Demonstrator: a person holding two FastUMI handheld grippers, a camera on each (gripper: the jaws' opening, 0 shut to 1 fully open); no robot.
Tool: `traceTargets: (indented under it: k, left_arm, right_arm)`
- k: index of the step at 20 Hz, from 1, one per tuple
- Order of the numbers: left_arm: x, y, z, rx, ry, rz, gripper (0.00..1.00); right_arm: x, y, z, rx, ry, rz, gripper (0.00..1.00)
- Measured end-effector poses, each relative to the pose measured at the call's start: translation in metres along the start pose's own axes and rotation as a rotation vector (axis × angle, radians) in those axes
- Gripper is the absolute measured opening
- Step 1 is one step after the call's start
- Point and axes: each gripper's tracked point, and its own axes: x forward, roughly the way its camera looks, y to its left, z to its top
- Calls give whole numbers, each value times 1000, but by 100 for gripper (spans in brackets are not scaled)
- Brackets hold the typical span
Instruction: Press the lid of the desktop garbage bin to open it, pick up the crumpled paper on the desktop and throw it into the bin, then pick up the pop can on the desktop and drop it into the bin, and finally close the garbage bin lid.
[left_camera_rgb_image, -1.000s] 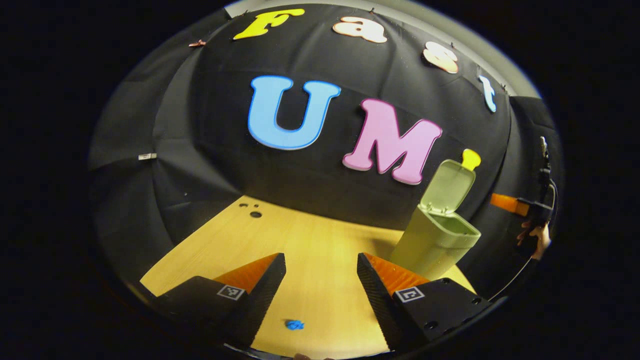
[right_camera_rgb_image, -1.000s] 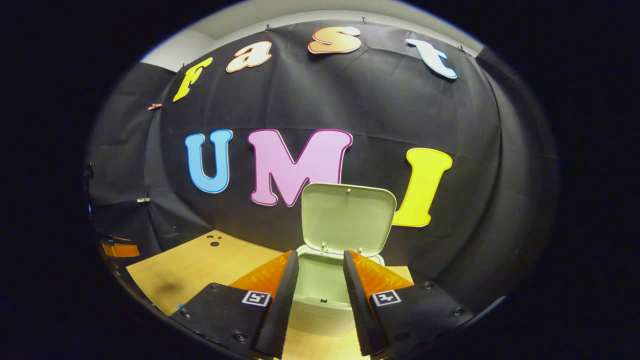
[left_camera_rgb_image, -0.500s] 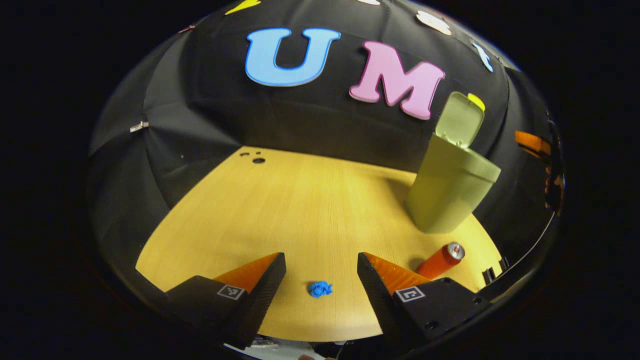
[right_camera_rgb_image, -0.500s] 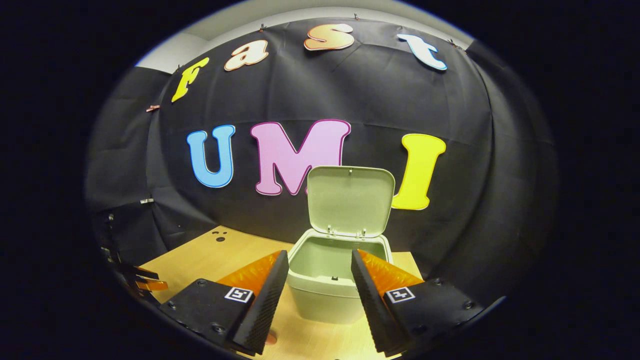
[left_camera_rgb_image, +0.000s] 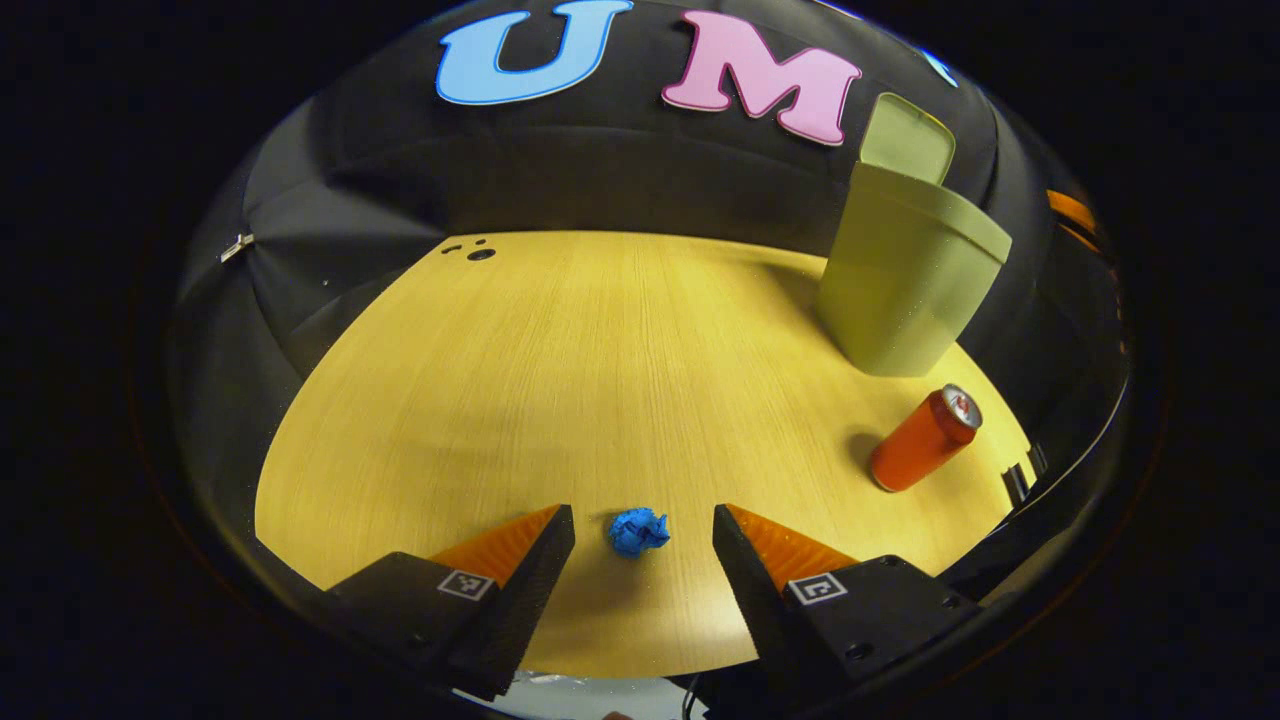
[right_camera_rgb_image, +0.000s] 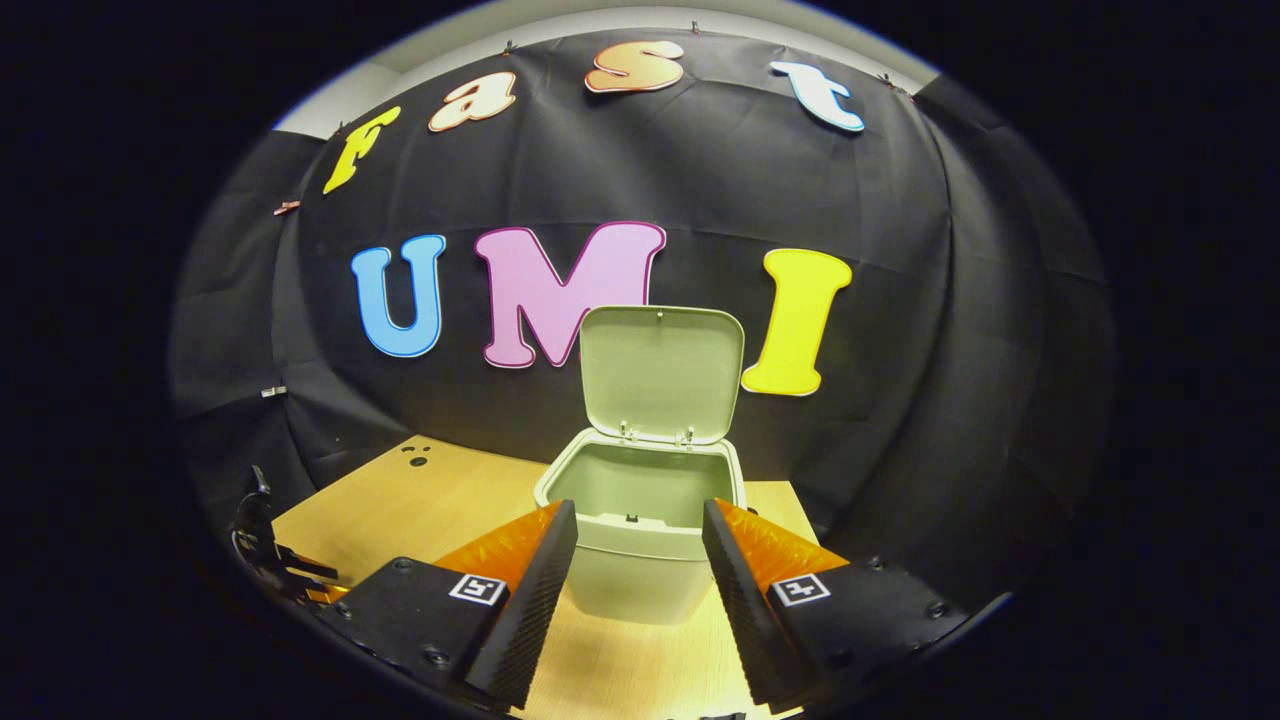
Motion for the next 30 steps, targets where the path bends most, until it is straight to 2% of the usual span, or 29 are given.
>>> traceTargets:
  k: [7,9,11,15,16,17,18,20,23,24,25,30]
  left_arm:
    - [28,0,-17,81,89,9,88]
    - [34,0,-23,111,120,20,85]
    - [40,3,-28,134,148,26,76]
    - [46,3,-31,119,179,38,67]
    - [48,4,-31,112,177,42,55]
    - [48,3,-29,104,176,47,57]
    - [49,2,-30,99,174,48,50]
    - [48,1,-29,80,166,42,45]
    - [43,-1,-17,24,129,21,43]
    - [39,0,-9,3,110,14,39]
    - [35,-1,-2,-13,91,9,43]
    - [9,-6,54,-41,-10,-4,43]
  right_arm:
    - [-16,-18,-6,-13,15,-43,81]
    - [-18,-23,-7,-2,19,-54,81]
    - [-19,-28,-10,7,25,-64,82]
    - [-16,-27,-12,12,38,-61,81]
    - [-15,-26,-13,11,42,-57,81]
    - [-13,-25,-14,9,46,-53,81]
    - [-12,-23,-15,8,50,-48,81]
    - [-9,-19,-18,2,60,-37,81]
    - [-6,-14,-15,-3,60,-19,81]
    - [-4,-12,-15,-1,59,-13,81]
    - [-3,-10,-15,0,58,-8,81]
    - [1,-2,-15,10,58,19,81]
